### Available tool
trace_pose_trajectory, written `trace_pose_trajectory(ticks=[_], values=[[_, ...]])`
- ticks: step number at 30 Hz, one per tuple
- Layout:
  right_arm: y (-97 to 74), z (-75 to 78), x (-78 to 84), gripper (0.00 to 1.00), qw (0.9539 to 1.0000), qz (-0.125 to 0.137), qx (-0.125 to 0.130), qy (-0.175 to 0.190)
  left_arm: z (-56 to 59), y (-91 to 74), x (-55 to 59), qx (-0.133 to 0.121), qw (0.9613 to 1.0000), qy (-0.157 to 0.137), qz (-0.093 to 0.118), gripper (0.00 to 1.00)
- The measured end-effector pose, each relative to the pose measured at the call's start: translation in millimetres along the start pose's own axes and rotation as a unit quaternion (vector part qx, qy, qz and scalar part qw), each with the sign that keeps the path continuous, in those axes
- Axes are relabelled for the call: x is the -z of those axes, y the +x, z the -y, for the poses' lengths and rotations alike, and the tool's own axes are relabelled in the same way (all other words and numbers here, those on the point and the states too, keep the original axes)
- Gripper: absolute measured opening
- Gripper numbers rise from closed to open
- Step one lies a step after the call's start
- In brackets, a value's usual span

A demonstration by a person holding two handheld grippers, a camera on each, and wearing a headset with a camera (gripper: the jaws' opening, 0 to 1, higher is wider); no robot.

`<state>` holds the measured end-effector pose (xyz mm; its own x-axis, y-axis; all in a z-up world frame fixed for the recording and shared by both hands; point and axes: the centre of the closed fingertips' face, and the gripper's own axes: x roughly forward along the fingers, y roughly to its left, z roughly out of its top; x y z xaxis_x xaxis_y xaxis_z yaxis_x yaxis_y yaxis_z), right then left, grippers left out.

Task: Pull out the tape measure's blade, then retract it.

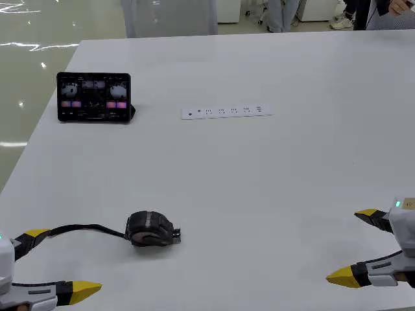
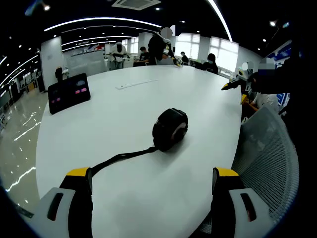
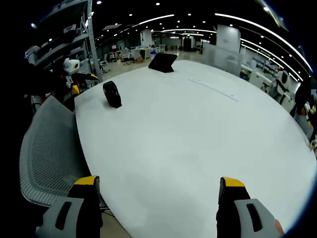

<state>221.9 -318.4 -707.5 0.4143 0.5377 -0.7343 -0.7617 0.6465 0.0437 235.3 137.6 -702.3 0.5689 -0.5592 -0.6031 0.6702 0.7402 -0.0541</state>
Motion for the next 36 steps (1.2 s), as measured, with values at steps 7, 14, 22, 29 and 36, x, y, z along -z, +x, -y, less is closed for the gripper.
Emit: trace_pose_trajectory(ticks=[7,14,22,29,36], values=[[-0.3,-4.0,0.9,0.99,1.0,-0.005,-0.005,-0.003,0.3,1.9,-5.6,0.006,1.0,0.004,0.001,0.99],[-1.9,-2.1,5.1,0.99,0.9999,-0.012,-0.006,-0.004,1.1,2.5,-6.2,0.01,0.9999,0.01,-0.007,0.99],[4.6,13.3,-1.1,0.99,0.9984,0.0,0.025,-0.05,9.7,10.5,-3.2,0.04,0.9981,0.032,-0.032,0.99],[7.7,-2.5,-7.7,0.99,0.9987,0.013,-0.029,-0.04,11.2,17.6,-5.1,0.056,0.9949,0.061,-0.058,0.99],[20.4,-0.5,-9.2,0.99,0.9977,0.013,-0.03,-0.059,10.5,31.6,-11.7,0.078,0.9882,0.102,-0.084,0.99]])
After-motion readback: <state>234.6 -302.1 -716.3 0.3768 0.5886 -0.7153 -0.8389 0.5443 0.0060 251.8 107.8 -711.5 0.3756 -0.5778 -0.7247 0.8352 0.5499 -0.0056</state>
